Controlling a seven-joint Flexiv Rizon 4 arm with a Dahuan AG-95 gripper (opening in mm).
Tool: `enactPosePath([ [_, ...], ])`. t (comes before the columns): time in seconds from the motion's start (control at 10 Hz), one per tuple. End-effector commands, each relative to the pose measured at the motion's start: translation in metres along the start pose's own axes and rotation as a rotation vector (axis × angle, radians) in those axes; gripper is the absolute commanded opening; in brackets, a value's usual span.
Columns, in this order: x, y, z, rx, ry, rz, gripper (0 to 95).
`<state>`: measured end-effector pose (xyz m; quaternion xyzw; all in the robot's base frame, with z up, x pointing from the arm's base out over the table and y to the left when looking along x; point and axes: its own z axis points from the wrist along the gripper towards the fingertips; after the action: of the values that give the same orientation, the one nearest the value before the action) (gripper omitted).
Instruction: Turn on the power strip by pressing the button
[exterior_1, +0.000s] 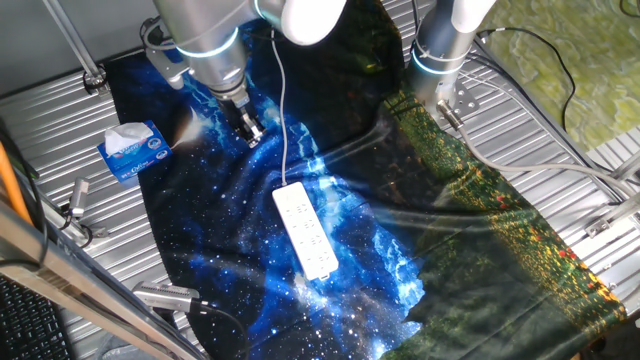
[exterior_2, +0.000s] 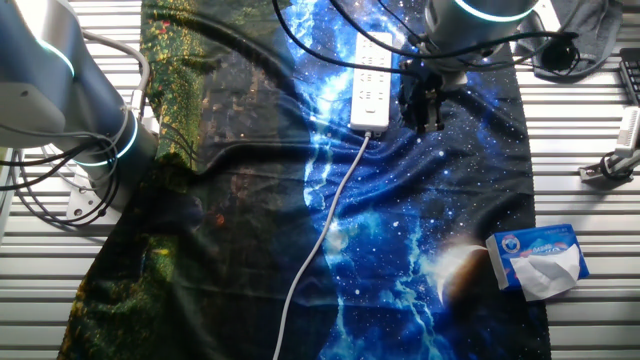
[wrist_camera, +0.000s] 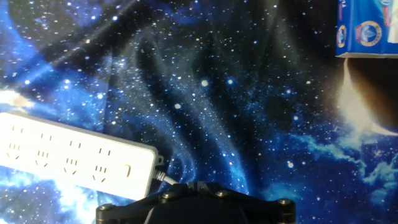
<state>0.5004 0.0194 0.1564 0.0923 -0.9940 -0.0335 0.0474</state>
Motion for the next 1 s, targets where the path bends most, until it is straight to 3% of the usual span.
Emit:
enactPosePath([
  [0.1,0.0008,0.0001,-0.0002,-0.019,0.006,-0.021,0.0],
  [0.2,0.0007,-0.0001,0.0008,-0.02,-0.005,-0.031,0.0],
  [0.7,0.0008,-0.0002,0.0019,-0.016,0.008,0.051,0.0],
  [1.0,0.0008,-0.0002,0.0019,-0.018,0.01,-0.004,0.0],
])
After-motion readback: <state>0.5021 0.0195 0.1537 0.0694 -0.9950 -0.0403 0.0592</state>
